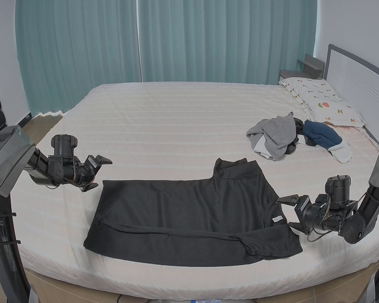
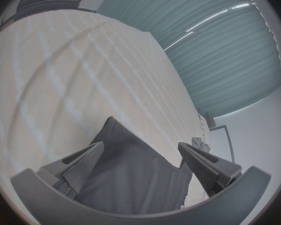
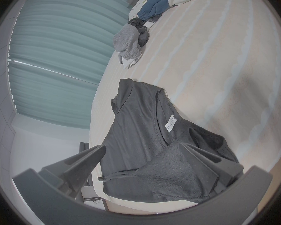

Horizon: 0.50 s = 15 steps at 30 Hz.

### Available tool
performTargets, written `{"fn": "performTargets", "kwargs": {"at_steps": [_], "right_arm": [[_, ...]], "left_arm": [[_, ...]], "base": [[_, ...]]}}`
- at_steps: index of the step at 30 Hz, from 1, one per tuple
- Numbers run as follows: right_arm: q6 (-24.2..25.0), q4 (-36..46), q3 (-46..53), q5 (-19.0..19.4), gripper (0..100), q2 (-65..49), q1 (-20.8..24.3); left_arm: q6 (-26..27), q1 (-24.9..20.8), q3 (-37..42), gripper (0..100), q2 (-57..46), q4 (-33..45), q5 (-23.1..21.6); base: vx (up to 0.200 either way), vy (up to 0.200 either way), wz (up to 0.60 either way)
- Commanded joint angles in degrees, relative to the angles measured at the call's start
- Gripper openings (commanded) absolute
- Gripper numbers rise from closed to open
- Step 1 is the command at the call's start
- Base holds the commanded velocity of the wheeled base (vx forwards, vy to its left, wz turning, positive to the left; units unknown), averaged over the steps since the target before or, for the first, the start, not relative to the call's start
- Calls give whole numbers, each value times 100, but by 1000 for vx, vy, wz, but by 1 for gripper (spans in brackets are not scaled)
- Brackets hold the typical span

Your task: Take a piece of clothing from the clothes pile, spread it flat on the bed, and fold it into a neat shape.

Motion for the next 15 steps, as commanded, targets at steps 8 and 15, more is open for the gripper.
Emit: {"fn": "performTargets", "kwargs": {"at_steps": [8,15], "right_arm": [[-19,-3,-49,41,100,66,73],[-19,-3,-49,41,100,74,73]], "left_arm": [[1011,-90,-826,100,1193,-113,325],[993,-169,-835,100,1377,-666,571]], "base": [[0,0,0],[0,0,0]]}}
